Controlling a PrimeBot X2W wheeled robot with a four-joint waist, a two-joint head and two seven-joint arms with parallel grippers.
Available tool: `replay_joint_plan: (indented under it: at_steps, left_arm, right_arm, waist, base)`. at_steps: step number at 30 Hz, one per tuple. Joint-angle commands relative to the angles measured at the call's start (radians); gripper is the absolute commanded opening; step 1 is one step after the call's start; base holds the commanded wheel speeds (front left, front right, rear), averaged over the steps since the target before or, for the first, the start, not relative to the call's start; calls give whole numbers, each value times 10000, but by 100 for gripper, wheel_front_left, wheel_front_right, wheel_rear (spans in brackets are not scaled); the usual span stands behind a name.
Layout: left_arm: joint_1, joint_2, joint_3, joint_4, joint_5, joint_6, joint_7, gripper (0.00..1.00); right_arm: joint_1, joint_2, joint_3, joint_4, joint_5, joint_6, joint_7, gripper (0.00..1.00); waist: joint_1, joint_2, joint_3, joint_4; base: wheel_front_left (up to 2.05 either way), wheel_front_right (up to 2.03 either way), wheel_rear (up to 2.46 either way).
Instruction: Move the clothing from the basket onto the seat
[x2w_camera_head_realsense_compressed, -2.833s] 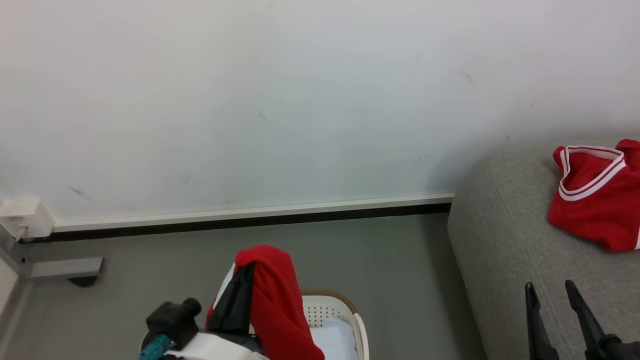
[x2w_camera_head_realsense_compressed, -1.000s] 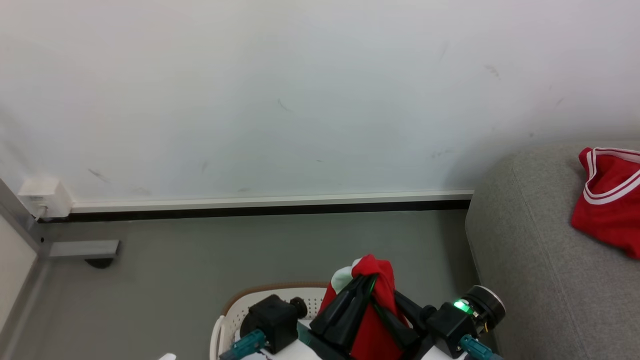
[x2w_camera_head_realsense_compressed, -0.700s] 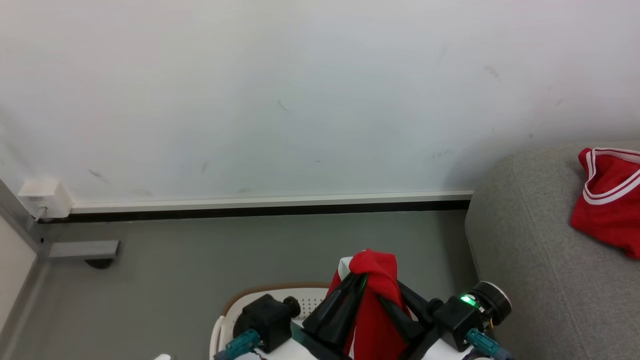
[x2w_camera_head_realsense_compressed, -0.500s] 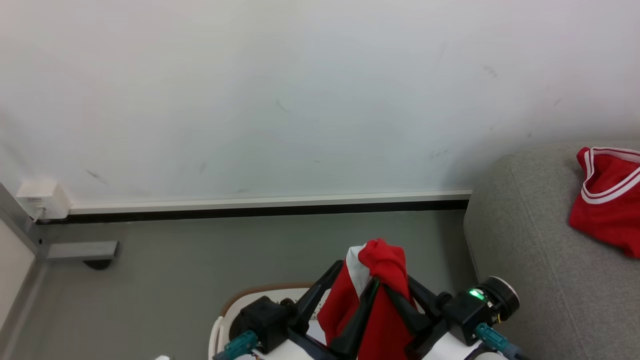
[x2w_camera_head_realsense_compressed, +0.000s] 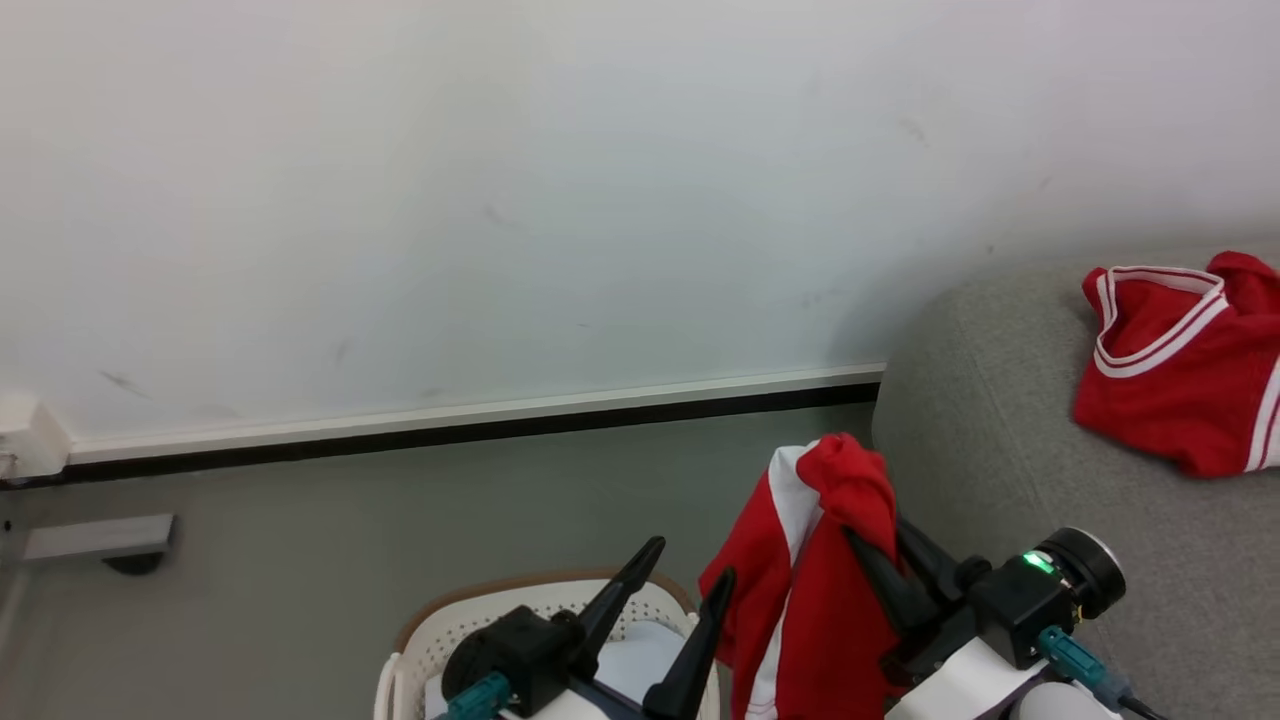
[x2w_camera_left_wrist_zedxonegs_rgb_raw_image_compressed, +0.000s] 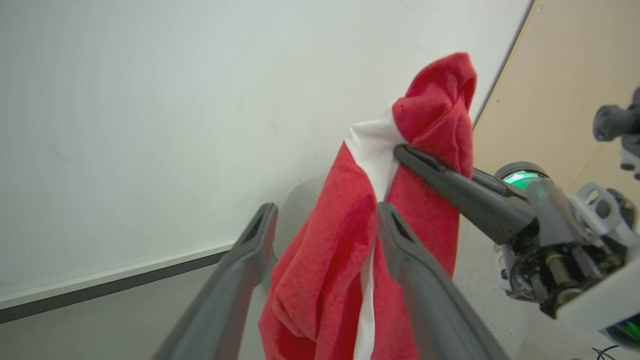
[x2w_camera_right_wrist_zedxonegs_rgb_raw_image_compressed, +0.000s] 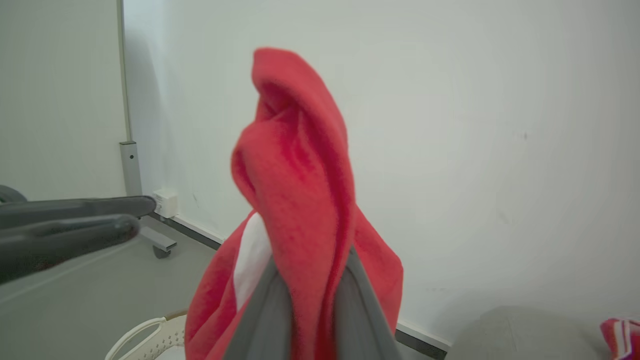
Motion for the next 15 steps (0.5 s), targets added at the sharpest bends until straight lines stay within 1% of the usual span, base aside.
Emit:
replay_joint_plan:
  at_steps: [1, 4, 5, 15]
  left_arm:
    - [-1, 32, 29, 57, 83, -9, -50, 100]
    - [-47, 17, 39, 166, 203, -37, -70, 100]
    - [-56, 7, 66, 252, 273, -74, -77, 100]
    - [96, -86, 176, 391, 526, -239, -78, 100]
  right_arm:
    - [108, -97, -78, -74, -19, -24, 7, 0]
    - [166, -214, -277, -213, -27, -26, 5, 0]
    - [227, -301, -342, -286, 6, -26, 5, 0]
    - [389, -581, -749, -513, 32, -26, 7, 0]
  waist:
    - [0, -1, 34, -208]
    - [0, -1, 70, -490]
    - [0, -1, 81, -690]
    - [0, -1, 124, -1488]
  base:
    - [0, 0, 0]
    - [0, 0, 0]
    - [0, 0, 0]
    - [0, 0, 0]
